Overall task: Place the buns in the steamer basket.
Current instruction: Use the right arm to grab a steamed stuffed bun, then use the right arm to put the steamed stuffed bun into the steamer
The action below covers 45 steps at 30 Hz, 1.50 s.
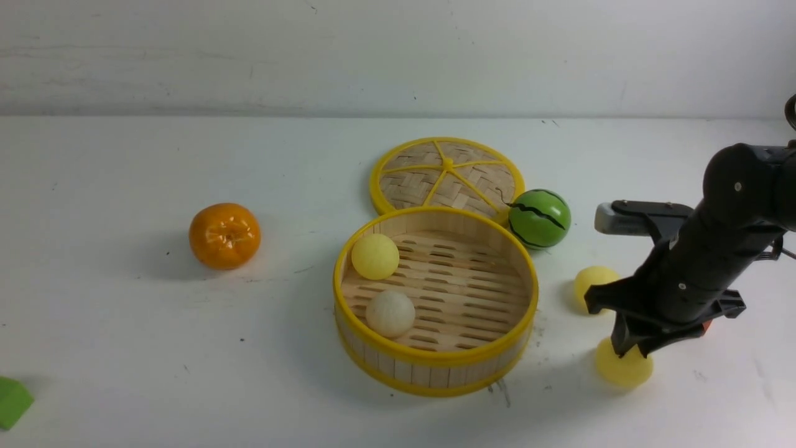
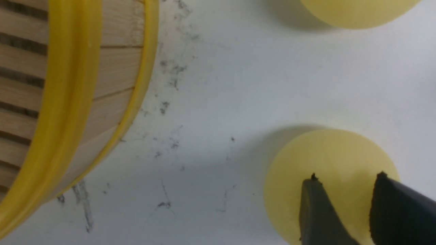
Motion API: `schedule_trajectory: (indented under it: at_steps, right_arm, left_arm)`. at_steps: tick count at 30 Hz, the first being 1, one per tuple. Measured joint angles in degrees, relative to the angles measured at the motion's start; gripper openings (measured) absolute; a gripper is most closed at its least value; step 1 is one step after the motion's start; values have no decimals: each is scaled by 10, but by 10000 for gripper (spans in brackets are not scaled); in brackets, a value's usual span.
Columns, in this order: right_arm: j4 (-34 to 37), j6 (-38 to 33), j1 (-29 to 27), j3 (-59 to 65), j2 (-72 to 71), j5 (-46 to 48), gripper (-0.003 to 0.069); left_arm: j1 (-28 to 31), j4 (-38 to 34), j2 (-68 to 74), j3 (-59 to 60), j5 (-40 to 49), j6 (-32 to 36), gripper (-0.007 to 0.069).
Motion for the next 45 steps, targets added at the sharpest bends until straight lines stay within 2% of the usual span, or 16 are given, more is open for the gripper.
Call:
schedule_trajectory:
  at_steps: [12,17,18,19,21,23,32,37,39,43,45]
  right_arm:
    - [0,0,0,0,1,0,230]
    - [0,-2,0,0,2,0,140]
    - [0,-3,0,0,2,0,92]
    - [0,-3,0,0,2,0,87]
    - [0,-10,0,0,2,1,18]
    - [0,-13,0,0,2,1,0]
    - [8,-59,0,0,-13,2,-8]
    - [50,-70,5,-8,-64,20,-6]
    - [57,-76,20,-27,-85,35,-1]
    - [66,-79,99,-99,-92,49,2]
    - [66,-80,120,-115,-86,49,2]
  left_arm:
    - [0,0,0,0,0,0,39]
    - [0,0,0,0,0,0,43]
    - [0,0,0,0,0,0,46]
    - [0,0,0,0,0,0,46]
    - [0,0,0,0,0,0,50]
    - [0,0,0,0,0,0,50]
    - [0,0,0,0,0,0,62]
    - [0,0,0,0,0,0,69]
    - [0,0,0,0,0,0,71]
    - [0,0,0,0,0,0,74]
    - [0,0,0,0,0,0,75]
